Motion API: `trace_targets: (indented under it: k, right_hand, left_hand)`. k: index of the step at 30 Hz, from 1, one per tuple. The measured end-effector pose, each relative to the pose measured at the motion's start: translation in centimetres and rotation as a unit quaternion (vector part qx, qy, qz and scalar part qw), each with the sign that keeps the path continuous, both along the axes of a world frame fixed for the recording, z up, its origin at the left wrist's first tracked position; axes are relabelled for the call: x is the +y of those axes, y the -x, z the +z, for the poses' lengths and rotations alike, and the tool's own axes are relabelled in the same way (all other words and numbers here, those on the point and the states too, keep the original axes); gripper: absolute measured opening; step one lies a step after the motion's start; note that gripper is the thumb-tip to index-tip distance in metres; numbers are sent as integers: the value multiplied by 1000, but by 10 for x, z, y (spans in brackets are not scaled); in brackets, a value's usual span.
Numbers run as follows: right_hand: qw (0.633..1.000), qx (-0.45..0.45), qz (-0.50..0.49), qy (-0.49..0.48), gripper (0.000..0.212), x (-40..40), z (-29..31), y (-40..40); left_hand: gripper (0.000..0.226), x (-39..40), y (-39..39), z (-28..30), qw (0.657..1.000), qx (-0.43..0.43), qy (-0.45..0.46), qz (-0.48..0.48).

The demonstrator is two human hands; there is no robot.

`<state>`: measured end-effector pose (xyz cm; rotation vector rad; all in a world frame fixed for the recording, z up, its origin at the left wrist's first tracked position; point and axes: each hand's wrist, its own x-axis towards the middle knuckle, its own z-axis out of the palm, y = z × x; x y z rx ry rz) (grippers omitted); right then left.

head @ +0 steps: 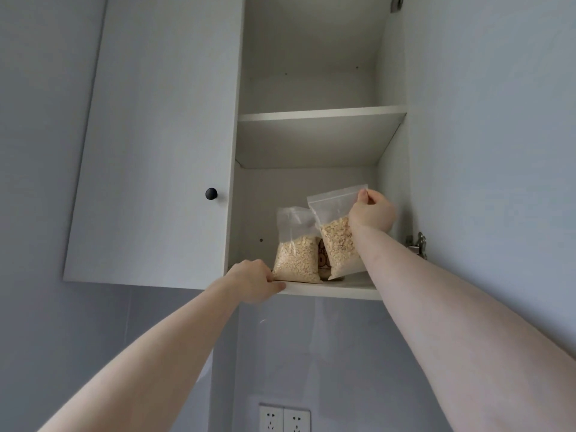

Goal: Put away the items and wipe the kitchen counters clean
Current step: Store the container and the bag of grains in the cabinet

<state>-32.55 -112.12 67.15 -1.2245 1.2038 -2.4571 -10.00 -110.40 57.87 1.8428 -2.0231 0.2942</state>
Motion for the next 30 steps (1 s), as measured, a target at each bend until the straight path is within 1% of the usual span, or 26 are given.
trace_targets:
  k: [6, 9, 13, 16, 19, 22, 25, 28, 30]
  right_hand:
    - [1000, 13, 5, -24, 23, -30, -17, 2]
    - [997, 33, 20, -61, 26, -45, -35, 7]
    - [985, 130, 0, -109, 40, -42, -49, 6]
    - [972, 196, -16, -128, 63, -37, -61, 6]
    - [960, 238, -18, -143, 78, -31, -77, 13]
    - [946, 289, -25, -147, 83, -20, -88, 16]
    - [916, 366, -87, -141, 86, -8, -103, 13]
    - [883, 421, -141, -156, 78, -5, -114, 13]
    - [875, 438, -125, -161, 75, -8, -112, 15]
  left_hand:
    - [44, -13, -2, 2, 1000, 15, 2, 9]
    - [42, -16, -2, 4, 1000, 30, -2, 8]
    - [42, -16, -4, 7, 999, 35, -6, 10]
    - [43, -13, -3, 8, 999, 31, -6, 17]
    - [44, -9, 2, 6, 999, 26, -8, 25]
    - [48, -4, 6, 4, 999, 11, -7, 30]
    - [49, 0, 8, 1, 999, 0, -7, 39]
    - [49, 1, 10, 0, 999, 0, -8, 45]
    - [50, 0, 11, 1, 999, 0, -10, 52]
